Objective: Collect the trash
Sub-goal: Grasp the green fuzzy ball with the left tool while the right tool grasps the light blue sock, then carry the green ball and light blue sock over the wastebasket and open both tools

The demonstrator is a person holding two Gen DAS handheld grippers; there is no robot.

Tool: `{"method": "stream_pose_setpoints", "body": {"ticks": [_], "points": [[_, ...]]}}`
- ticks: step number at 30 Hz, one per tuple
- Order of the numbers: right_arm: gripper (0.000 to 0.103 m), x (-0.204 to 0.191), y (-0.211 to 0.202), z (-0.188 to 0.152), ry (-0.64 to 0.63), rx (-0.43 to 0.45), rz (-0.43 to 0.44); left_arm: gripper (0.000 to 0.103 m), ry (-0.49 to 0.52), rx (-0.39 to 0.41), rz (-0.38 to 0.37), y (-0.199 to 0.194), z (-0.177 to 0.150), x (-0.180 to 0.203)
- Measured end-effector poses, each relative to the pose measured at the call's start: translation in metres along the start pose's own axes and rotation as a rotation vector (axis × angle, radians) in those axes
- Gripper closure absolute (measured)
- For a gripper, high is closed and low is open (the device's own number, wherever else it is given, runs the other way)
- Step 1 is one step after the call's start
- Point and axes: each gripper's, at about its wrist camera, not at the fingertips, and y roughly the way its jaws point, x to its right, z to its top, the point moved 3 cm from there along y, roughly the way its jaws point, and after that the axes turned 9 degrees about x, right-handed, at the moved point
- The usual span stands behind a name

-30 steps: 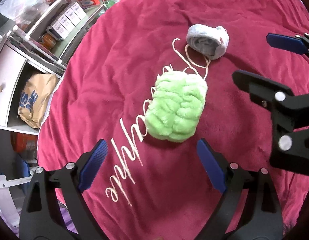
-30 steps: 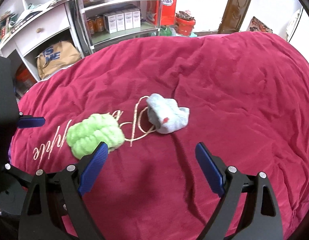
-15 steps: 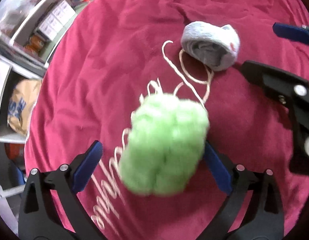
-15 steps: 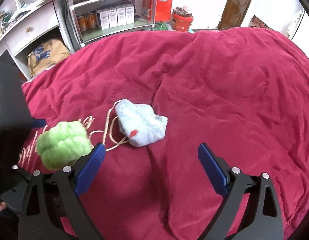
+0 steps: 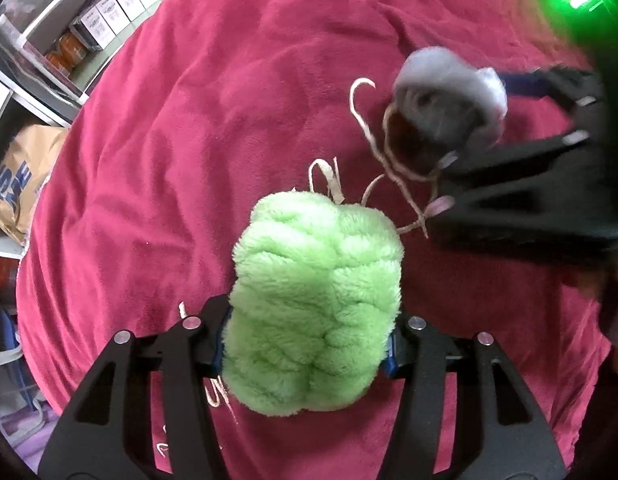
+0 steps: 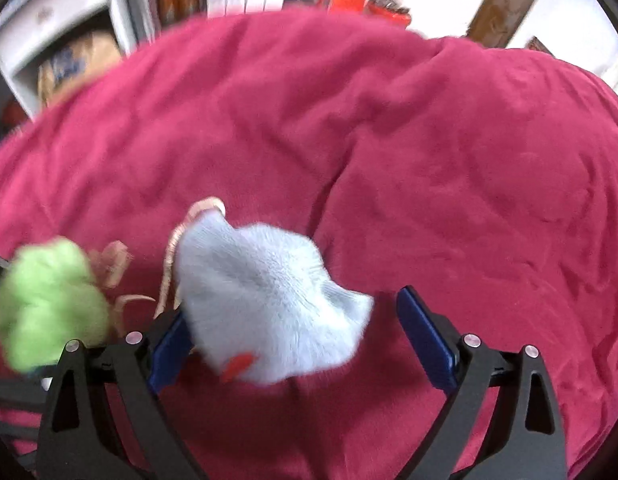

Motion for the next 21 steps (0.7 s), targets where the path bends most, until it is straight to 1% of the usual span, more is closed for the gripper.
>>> {"method": "stream_pose_setpoints", "body": {"ticks": [1, 2, 3, 4, 5, 6, 8, 10, 12, 14, 18, 21], "points": [[0.019, -0.002, 0.004, -0.002, 0.002, 0.008, -0.002, 0.050, -0.005, 0.005, -0.006, -0.001, 0.001, -0.001], [0.031, -0.003, 0.001, -0.003, 0.005, 0.025, 0.005, 0.050, -0.010, 0.009, -0.011, -0.003, 0.000, -0.003], [0.060, -0.006, -0.005, -0.003, 0.005, 0.037, 0.033, 0.050, -0.018, 0.015, -0.019, -0.006, -0.002, -0.005], [0.070, -0.007, -0.013, -0.004, 0.005, 0.047, 0.037, 0.051, -0.023, 0.018, -0.022, -0.010, -0.003, -0.007], [0.077, -0.008, -0.023, -0.004, 0.000, 0.065, -0.014, 0.051, -0.028, 0.021, -0.027, -0.014, -0.006, -0.010], [0.080, -0.009, -0.031, -0.005, -0.012, 0.076, -0.052, 0.051, -0.033, 0.024, -0.031, -0.016, -0.007, -0.012], [0.080, -0.009, -0.041, -0.007, 0.015, 0.072, -0.031, 0.051, -0.054, 0.032, -0.055, -0.027, -0.011, -0.019], [0.080, -0.011, -0.057, -0.012, 0.056, 0.073, -0.008, 0.050, -0.055, 0.046, -0.062, -0.038, -0.015, -0.023], [0.080, -0.020, -0.072, -0.016, 0.057, 0.082, -0.013, 0.050, -0.060, 0.056, -0.062, -0.047, -0.020, -0.033], [0.080, -0.030, -0.084, -0.022, 0.065, 0.080, 0.006, 0.050, -0.073, 0.059, -0.073, -0.057, -0.029, -0.042], [0.080, -0.062, -0.105, -0.028, 0.078, 0.072, 0.044, 0.050, -0.088, 0.061, -0.058, -0.070, -0.047, -0.057], [0.080, -0.094, -0.117, -0.035, 0.071, 0.066, 0.075, 0.050, -0.109, 0.053, -0.041, -0.080, -0.067, -0.072]]}}
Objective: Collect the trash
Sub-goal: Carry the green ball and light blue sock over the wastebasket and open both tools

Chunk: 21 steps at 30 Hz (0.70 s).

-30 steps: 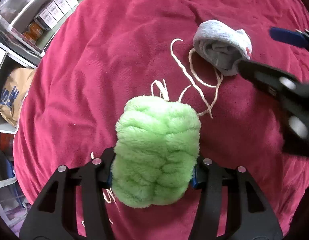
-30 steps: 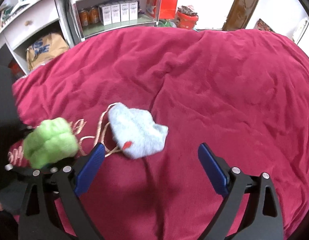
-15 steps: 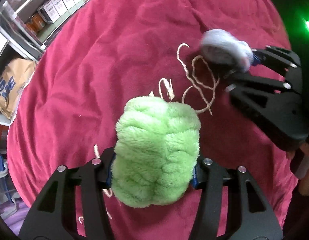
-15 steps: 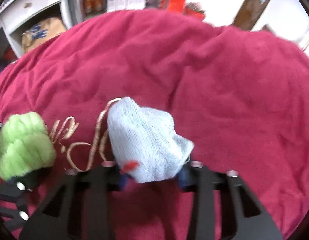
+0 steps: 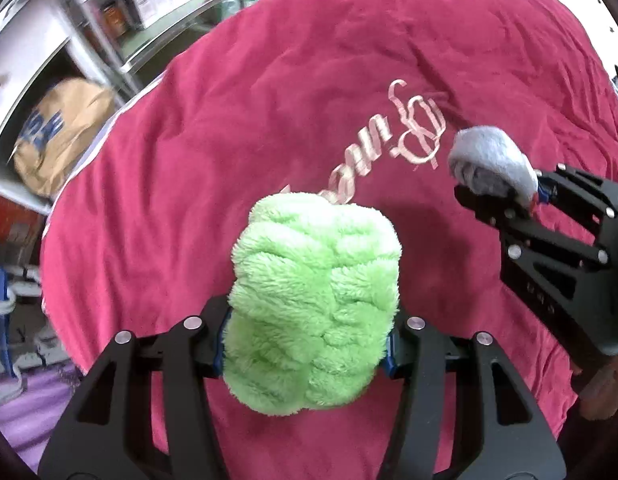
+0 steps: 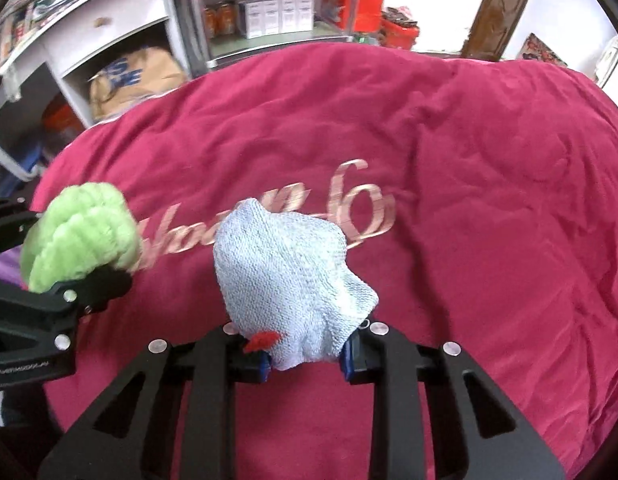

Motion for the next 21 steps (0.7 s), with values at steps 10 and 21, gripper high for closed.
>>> {"method": "stream_pose_setpoints", "body": {"ticks": [10, 21], "points": [[0.080, -0.087, -0.012, -0.005, -0.012, 0.001, 0.085, 0.050, -0.059, 0.025, 0.101, -0.034, -0.045, -0.056], [0.080, -0.179, -0.014, 0.003, -0.098, 0.004, 0.159, 0.050, -0.162, 0.035, 0.154, -0.057, -0.090, -0.123]]}}
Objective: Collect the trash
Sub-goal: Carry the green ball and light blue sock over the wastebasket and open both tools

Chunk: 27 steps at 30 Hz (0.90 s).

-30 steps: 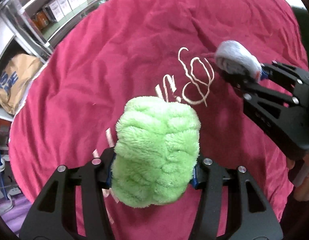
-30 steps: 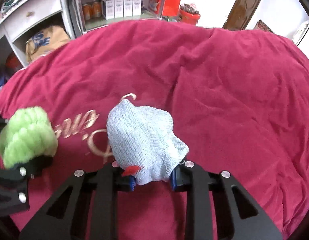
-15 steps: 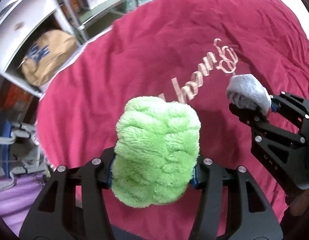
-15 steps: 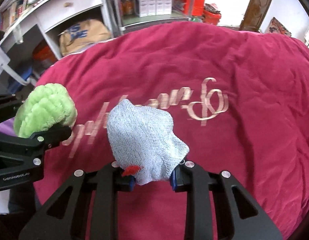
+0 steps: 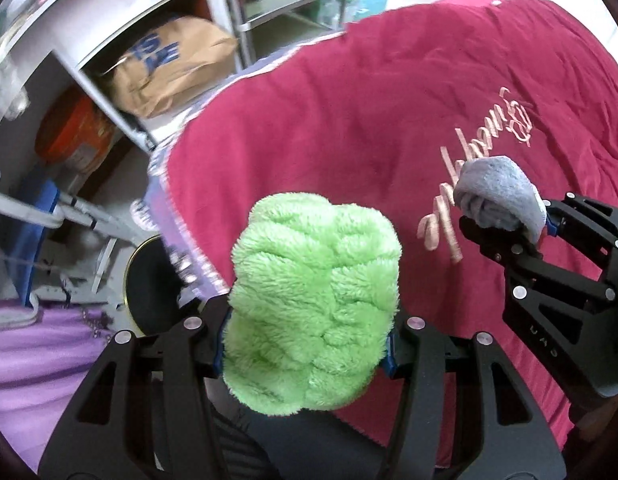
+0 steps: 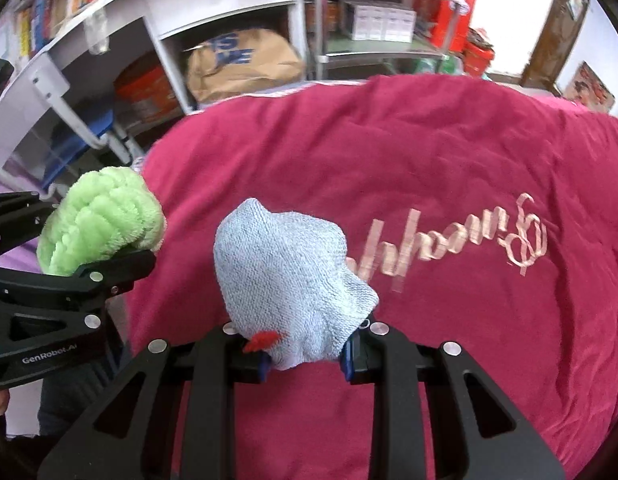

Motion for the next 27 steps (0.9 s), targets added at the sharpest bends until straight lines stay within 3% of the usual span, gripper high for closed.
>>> {"method": "stream_pose_setpoints", "body": {"ticks": [16, 27], "points": [[0.080, -0.137, 0.034, 0.031, -0.166, -0.009, 0.115, 0.050, -0.190, -0.024, 0.090, 0.000, -0.046, -0.122], [0.080, -0.192, 0.053, 0.045, -0.216, -0.021, 0.177, 0.050, -0.291, -0.034, 0.125, 0.004, -0.066, -0.179]]}}
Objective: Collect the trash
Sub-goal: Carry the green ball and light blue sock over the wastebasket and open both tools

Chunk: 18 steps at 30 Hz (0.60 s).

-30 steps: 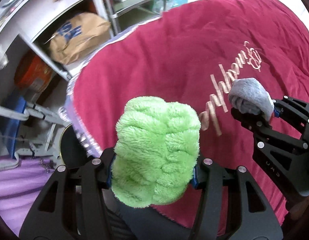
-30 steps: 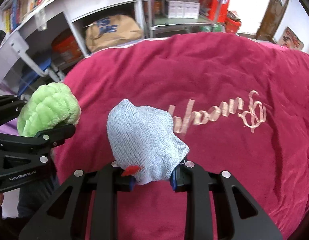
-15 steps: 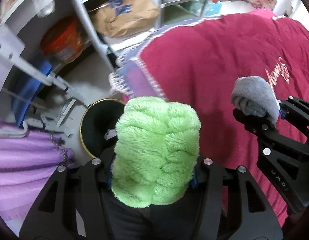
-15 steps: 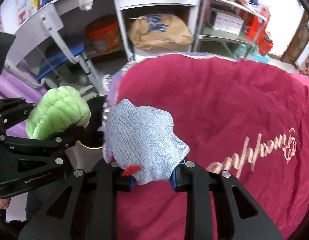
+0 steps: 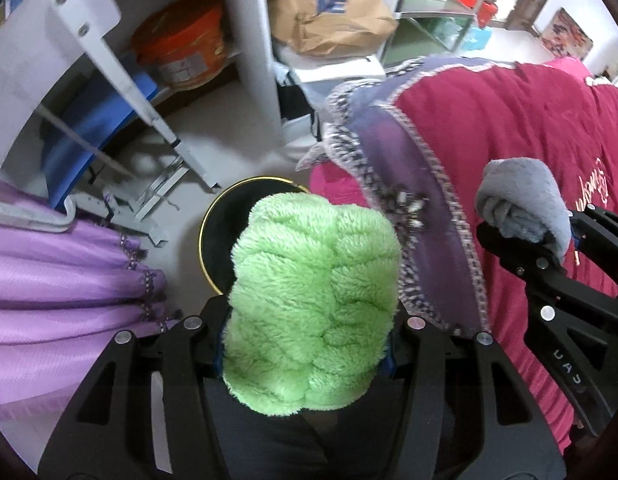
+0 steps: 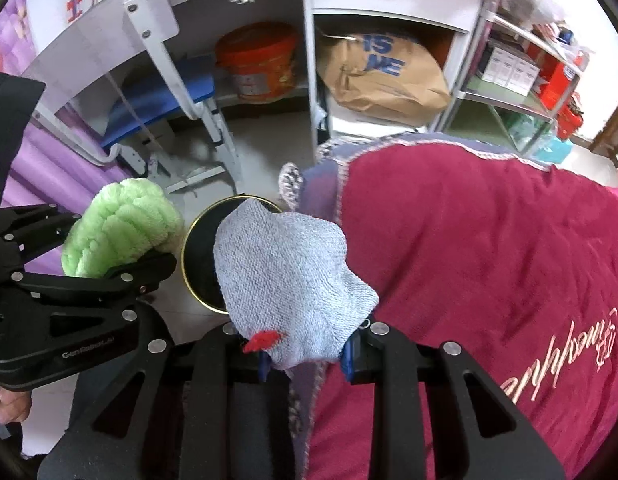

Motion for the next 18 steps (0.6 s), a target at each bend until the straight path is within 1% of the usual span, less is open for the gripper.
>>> {"method": "stream_pose_setpoints", "body": {"ticks": [4, 7, 12, 13, 14, 15, 16, 17, 18], "points": [[0.080, -0.013, 0.012, 0.009, -0.010, -0.001, 0.021, 0.050, -0.032, -0.022, 0.008, 0.017, -0.001, -0.019], [0.080, -0.020, 0.022, 0.016, -0.016, -0.002, 0.037, 0.050, -0.071, -0.065, 0.009, 0.043, -0.002, -0.036], [0.080, -0.030, 0.037, 0.027, -0.036, -0.011, 0.058, 0.050, -0.117, -0.124, 0.009, 0.077, -0.004, -0.054], [0.080, -0.033, 0.040, 0.029, -0.044, -0.014, 0.061, 0.045, -0.121, -0.136, 0.011, 0.081, -0.005, -0.057], [0.080, -0.035, 0.042, 0.030, -0.050, -0.015, 0.065, 0.036, -0.124, -0.145, 0.014, 0.084, -0.004, -0.059], [0.080, -0.037, 0.046, 0.032, -0.056, -0.019, 0.069, 0.030, -0.126, -0.148, 0.023, 0.086, -0.003, -0.062], [0.080, -0.039, 0.049, 0.033, -0.058, -0.022, 0.072, 0.022, -0.126, -0.140, 0.036, 0.087, -0.002, -0.065], [0.080, -0.042, 0.054, 0.035, -0.062, -0.029, 0.077, 0.019, -0.126, -0.132, 0.046, 0.087, -0.001, -0.067], [0.080, -0.043, 0.057, 0.036, -0.065, -0.032, 0.082, 0.019, -0.124, -0.126, 0.052, 0.086, 0.000, -0.069]]}}
